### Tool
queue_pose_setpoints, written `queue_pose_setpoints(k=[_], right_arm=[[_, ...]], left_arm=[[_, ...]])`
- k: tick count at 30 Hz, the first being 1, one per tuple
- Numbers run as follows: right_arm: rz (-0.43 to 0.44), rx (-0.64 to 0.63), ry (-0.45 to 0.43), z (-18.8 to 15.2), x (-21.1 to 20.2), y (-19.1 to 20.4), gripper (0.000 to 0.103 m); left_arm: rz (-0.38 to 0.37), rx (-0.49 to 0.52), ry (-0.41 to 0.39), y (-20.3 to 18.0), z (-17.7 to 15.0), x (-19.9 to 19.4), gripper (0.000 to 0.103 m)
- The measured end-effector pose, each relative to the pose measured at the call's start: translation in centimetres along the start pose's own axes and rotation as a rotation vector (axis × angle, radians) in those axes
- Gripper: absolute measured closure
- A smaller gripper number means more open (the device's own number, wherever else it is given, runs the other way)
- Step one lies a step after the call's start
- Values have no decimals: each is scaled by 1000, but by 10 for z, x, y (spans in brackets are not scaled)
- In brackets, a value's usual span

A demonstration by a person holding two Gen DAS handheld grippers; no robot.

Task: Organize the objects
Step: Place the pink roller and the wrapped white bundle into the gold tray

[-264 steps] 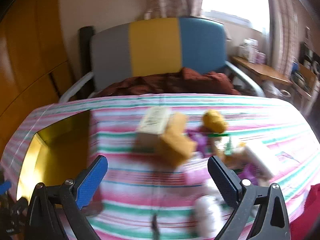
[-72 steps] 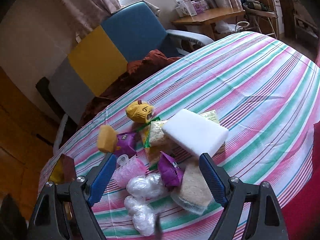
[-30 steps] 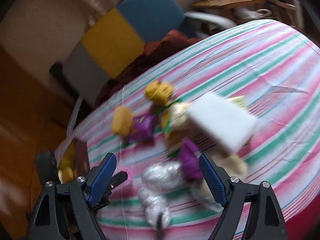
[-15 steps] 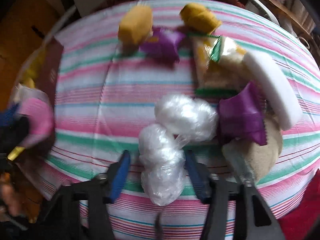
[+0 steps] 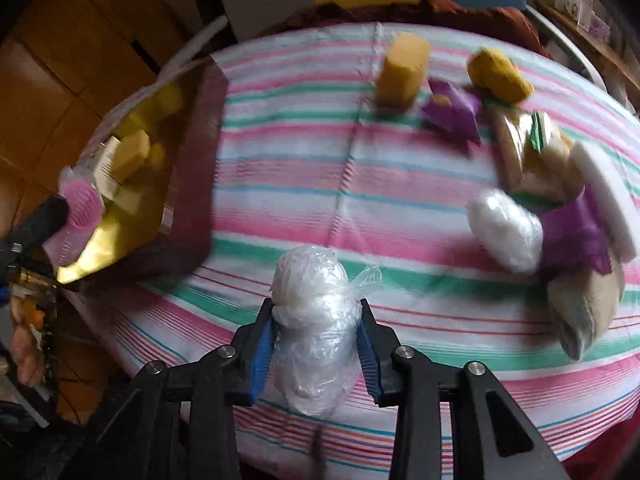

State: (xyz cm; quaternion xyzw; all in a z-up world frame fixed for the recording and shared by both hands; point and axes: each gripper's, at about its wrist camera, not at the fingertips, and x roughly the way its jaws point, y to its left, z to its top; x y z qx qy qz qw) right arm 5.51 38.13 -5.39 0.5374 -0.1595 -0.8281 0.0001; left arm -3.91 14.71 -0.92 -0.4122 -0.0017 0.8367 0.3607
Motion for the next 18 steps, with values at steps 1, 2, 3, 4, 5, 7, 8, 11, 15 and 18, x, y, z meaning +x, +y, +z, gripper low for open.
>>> queue_pose_setpoints(k=[1, 2, 3, 4, 5, 7, 8, 11, 15, 18], right_arm=[[6, -15, -22, 6, -6, 11, 66], [21, -34, -49, 14, -9, 25, 66], [38, -52, -67, 19, -13, 36, 66], [58, -76, -84, 25, -17, 49, 66], [80, -108, -99, 30, -20, 63, 66], [114, -164, -107, 40, -16, 92, 66], [135, -194, -103, 46, -10, 111, 66], [178, -245, -89, 54, 6, 150, 57], [220, -257, -44, 61, 33, 183, 32], [216, -288, -23, 50, 37, 194, 32]], left_arm=[[15, -11, -11, 8, -1, -5, 32], [37, -30, -28, 20, -1, -13, 32], [52, -44, -39, 28, -2, -18, 32], [69, -61, -51, 37, -3, -23, 32], [87, -76, -62, 47, -5, -28, 32], [136, -104, -82, 65, -8, -37, 32], [166, -120, -91, 76, -11, -42, 32], [246, -140, -103, 96, -17, -50, 32], [297, -192, -109, 120, -27, -60, 19], [336, -217, -140, 130, -33, -70, 16]])
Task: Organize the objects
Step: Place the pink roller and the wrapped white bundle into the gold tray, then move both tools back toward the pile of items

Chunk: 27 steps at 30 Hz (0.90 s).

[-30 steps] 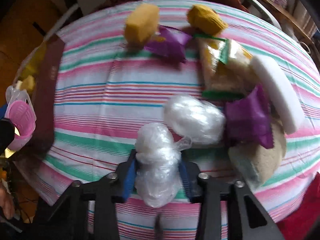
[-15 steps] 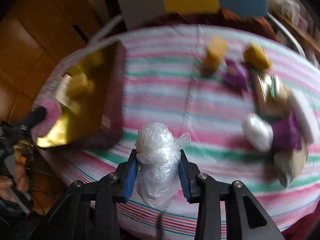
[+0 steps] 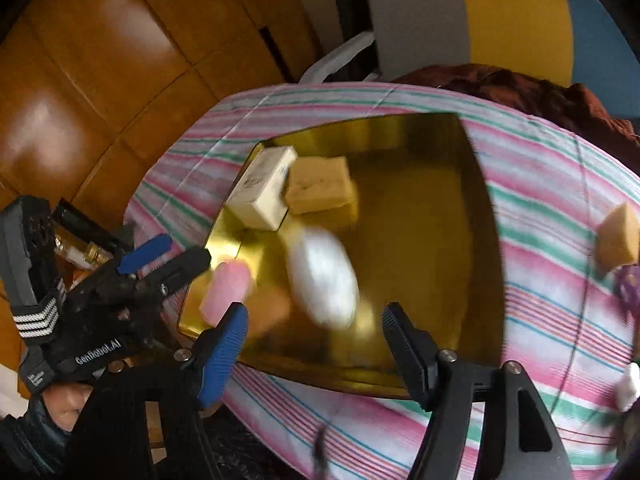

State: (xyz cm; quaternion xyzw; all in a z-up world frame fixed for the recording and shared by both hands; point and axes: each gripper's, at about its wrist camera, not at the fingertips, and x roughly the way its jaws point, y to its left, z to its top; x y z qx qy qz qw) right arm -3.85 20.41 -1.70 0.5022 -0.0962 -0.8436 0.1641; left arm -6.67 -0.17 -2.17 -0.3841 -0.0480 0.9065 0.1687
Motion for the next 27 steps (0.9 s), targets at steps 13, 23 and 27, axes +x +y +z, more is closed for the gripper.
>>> queue_pose_setpoints(k=[13, 23, 27], right_arm=[[-209, -26, -89, -23, -13, 3, 31], [-318, -47, -205, -28, -33, 5, 22], [-324, -33, -207, -31, -33, 1, 20]], left_arm=[[101, -1, -41, 2, -11, -13, 12], [113, 87, -61, -24, -14, -21, 11], [115, 115, -61, -33, -17, -21, 11]])
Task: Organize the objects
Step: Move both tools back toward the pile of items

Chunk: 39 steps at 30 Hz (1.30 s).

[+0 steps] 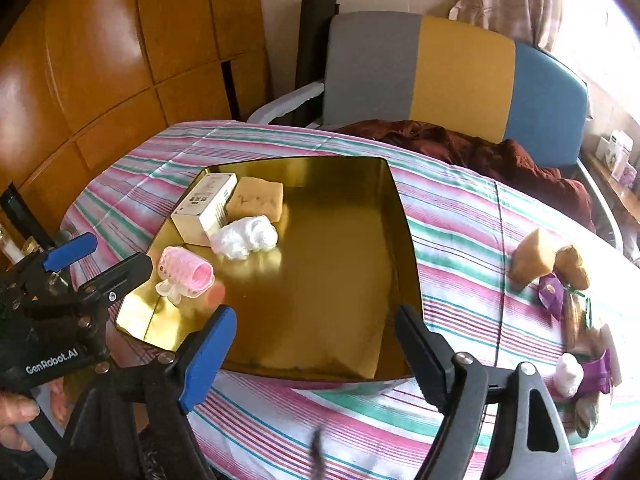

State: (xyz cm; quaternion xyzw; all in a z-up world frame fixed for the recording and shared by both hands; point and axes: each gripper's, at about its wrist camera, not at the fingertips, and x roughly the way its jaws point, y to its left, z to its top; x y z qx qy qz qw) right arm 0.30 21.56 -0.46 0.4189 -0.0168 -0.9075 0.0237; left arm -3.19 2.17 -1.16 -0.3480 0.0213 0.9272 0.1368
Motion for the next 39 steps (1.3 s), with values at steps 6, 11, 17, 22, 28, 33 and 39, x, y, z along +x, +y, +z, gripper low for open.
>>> queue_pose_setpoints(k=[6, 11, 17, 22, 28, 33, 39], right_arm=[[-26, 8, -10, -3, -1, -8, 20], [-46, 47, -12, -5, -2, -25, 19], [-76, 106, 8, -11, 0, -52, 19], [-107, 187, 34, -20, 0, -86, 19], [-149, 338, 68, -37, -6, -143, 19], [-224, 427, 66, -46, -25, -198, 19], [-326, 506, 95, -43, -54, -283, 19]], left_arm=[[-8, 33, 7, -12, -2, -1, 11], [-18, 61, 16, -21, -3, 0, 11], [-39, 83, 29, -31, -5, 2, 11], [-56, 99, 37, -39, -7, 4, 11], [-69, 119, 53, -47, -8, 9, 11], [-95, 150, 63, -62, -6, 12, 11], [-153, 205, 68, -88, -2, 14, 11]])
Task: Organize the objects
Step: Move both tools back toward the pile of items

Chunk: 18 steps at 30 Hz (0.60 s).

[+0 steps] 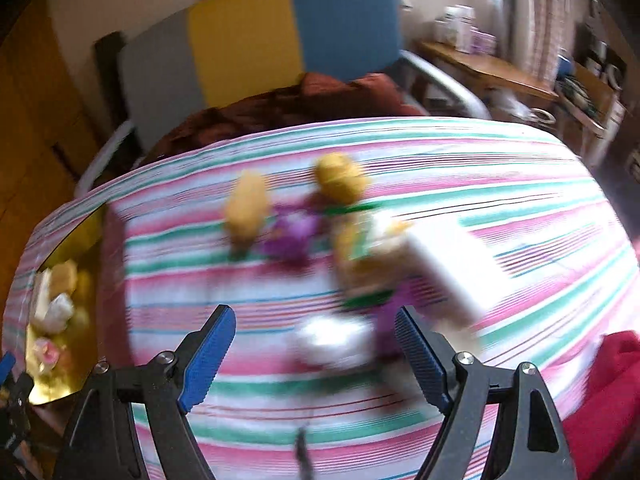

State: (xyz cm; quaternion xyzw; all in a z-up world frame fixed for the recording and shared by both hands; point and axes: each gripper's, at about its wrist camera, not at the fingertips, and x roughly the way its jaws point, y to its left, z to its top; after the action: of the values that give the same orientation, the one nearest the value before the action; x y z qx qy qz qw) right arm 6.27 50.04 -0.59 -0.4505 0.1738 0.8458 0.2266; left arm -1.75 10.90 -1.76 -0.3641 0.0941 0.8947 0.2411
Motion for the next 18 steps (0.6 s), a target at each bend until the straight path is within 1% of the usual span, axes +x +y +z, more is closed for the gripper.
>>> queue_pose_setpoints(k=[4, 8, 12, 18], right_arm=[[-52, 24, 69, 23, 13, -47, 18], [-70, 54, 122, 31, 33, -75, 18], [-70, 45, 160, 35, 48, -84, 18], [-78, 0, 200, 39, 64, -85, 18]], left_arm=[[-59, 49, 12, -22, 5, 7, 11], [-138, 110, 21, -48, 10, 11, 11], [-186, 159, 24, -72, 17, 16, 11], [-243, 198, 54, -100, 22, 28, 11]])
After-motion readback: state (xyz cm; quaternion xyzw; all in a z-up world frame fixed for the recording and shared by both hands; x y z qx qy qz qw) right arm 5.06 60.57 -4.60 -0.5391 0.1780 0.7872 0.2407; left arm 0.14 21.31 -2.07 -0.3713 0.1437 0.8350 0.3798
